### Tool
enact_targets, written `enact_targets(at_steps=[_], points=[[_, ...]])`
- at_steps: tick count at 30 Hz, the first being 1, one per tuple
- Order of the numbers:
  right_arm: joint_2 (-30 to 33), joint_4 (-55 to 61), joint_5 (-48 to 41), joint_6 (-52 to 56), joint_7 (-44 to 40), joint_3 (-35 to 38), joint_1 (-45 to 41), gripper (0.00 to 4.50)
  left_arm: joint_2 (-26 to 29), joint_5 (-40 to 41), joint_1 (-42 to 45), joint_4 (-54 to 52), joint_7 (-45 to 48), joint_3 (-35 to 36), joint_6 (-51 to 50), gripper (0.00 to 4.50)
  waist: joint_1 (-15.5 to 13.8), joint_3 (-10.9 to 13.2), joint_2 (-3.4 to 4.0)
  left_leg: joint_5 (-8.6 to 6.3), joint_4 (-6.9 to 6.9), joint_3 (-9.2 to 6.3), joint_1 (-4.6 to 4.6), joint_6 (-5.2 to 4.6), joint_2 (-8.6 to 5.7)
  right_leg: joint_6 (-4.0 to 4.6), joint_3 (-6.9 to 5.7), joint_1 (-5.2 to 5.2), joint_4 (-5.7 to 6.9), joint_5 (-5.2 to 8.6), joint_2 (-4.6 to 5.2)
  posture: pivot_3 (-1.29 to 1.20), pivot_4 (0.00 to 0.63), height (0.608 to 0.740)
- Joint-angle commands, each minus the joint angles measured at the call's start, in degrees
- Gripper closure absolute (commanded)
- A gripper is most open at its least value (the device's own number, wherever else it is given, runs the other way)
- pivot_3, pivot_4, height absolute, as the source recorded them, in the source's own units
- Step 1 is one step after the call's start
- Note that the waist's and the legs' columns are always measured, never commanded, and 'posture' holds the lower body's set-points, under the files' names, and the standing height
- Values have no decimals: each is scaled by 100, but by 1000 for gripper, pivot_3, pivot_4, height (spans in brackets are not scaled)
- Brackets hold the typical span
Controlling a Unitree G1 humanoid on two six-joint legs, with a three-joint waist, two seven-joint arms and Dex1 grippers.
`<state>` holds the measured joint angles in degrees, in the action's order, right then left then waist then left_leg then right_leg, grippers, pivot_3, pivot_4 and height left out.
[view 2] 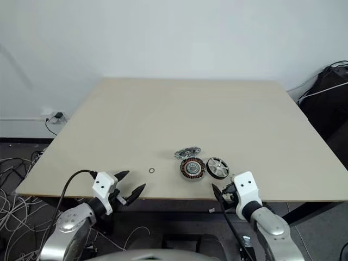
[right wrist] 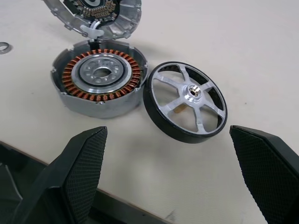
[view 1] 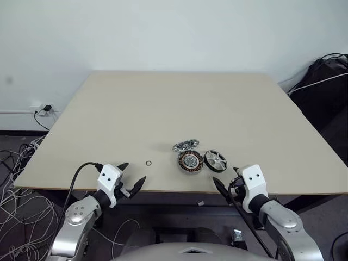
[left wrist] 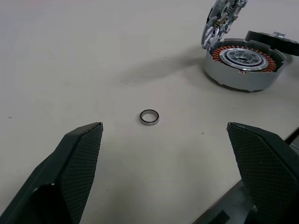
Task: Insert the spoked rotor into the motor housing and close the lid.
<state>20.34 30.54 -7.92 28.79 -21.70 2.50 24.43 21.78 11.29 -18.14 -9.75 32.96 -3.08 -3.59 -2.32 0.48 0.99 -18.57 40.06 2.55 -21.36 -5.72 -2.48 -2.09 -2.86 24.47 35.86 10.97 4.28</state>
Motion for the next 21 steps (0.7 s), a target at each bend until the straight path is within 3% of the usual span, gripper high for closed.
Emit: enact_targets(at_steps=[1, 21], points=[[-48, 141, 88, -180, 136, -30, -93, 0, -107, -150, 124, -150, -243, -39, -55, 14, -3, 0, 0, 0, 0, 0, 0, 0, 0, 1, 0, 0, 0, -1, 0, 0, 0, 740], [-32, 13, 152, -294, 126, -149, -234, 0, -274, -527, 694, -23, -739, -212, -692, 14, -16, 2, 0, 0, 0, 0, -1, 0, 0, 1, 0, 1, 1, -1, 0, 0, 0, 740]])
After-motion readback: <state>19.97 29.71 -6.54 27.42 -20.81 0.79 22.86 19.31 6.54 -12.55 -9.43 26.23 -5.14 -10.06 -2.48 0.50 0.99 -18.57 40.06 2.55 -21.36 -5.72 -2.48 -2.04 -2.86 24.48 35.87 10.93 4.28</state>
